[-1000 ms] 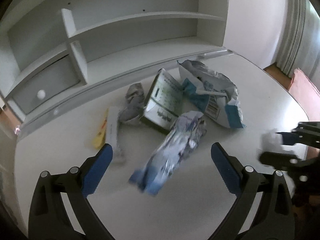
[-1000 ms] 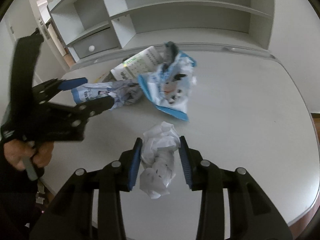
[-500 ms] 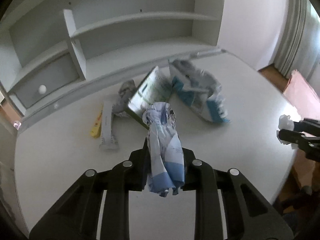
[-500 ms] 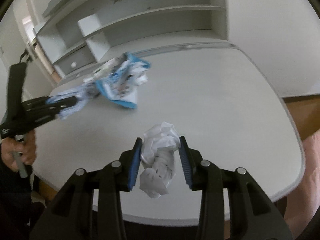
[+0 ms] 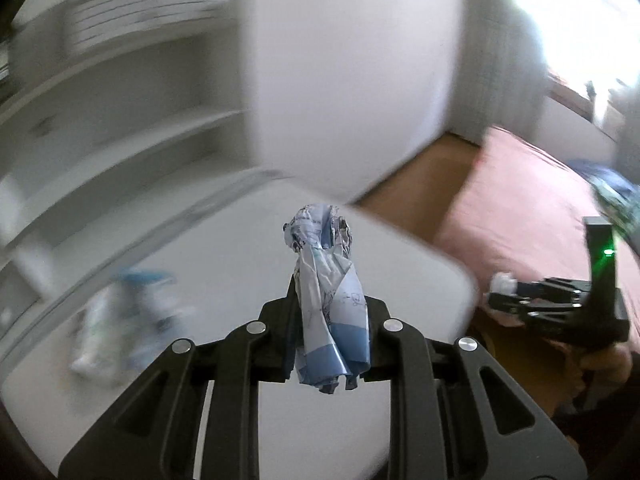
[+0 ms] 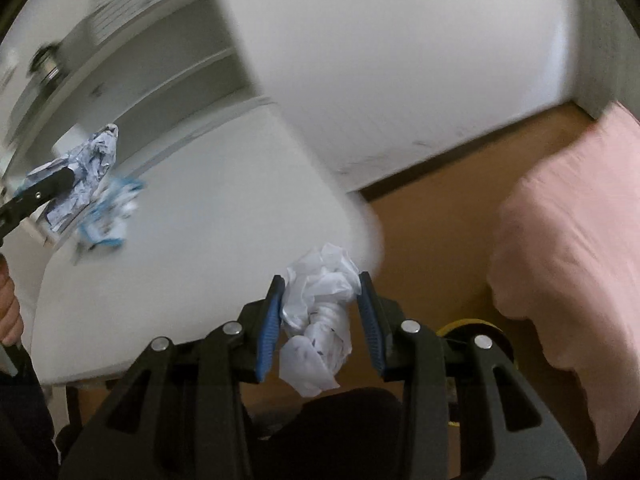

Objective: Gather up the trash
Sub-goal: 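Carry tissue and wrapper over the black bin and open both grippers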

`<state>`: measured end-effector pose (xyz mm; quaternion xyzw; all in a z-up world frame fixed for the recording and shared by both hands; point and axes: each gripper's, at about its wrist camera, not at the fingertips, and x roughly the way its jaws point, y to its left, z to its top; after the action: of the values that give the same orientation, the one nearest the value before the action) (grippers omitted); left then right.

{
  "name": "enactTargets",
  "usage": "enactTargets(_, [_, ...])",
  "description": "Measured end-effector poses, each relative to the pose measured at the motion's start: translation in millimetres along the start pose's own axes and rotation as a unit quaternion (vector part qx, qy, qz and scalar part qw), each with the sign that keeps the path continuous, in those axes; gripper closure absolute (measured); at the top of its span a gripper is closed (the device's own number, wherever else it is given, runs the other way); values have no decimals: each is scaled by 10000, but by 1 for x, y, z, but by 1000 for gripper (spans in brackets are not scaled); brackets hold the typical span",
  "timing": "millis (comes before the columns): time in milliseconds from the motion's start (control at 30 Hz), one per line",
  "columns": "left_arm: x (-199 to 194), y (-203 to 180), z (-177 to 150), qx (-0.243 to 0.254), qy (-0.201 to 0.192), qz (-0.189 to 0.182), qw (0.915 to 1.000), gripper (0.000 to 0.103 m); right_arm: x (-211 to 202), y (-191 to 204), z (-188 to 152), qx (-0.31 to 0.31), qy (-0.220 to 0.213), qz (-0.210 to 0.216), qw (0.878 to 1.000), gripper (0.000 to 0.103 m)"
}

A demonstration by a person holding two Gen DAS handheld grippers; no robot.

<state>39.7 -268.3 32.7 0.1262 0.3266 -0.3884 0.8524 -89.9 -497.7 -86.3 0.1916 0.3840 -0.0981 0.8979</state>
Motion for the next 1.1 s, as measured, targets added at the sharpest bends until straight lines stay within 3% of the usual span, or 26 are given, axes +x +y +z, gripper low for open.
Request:
enactTargets(133, [51,-80,11,489,160,-865,9949,82,-10,-67,-17,611,-22,-462,9971,66])
enactTargets(200, [78,-123,8,803,248,-1096,9904,82,-11,-102,-28,959,6,-692,9930,66])
enactTargets(400, [158,-219,-22,1330,805,-1941,9686,82,-5,-176,-62,1684,203,-1064,9798,66])
enactTargets(533, [214,-258,-48,1525,1321,-2126,9561,82,9,-209,-88,1971,495,-1194,9718,66])
enactTargets(733, [292,-285,-83,1511,2109,-2230,9397,82,32,-232,-116,2205,911,-1274,9627,66])
enactTargets(933, [320,-295,-93,1491,2355,-2231,9341,81,38,-246,-125,2406,1020,-1247,9572,66])
enactTargets(967, [323,-296,-93,1480,2353,-2230,9344,79,37,-246,-125,2430,1017,-1240,9567,66])
enactTargets(1000, [323,-299,-94,1462,2367,-2201,9350,65,37,-247,-125,2451,1013,-1227,9563,66])
enactTargets(1033, [325,-301,-93,1436,2381,-2187,9353,42,37,-247,-124,2465,1005,-1206,9563,66])
enactTargets(1100, [319,-300,-85,1391,2259,-2197,9388,37,39,-245,-123,2461,1014,-1189,9566,66])
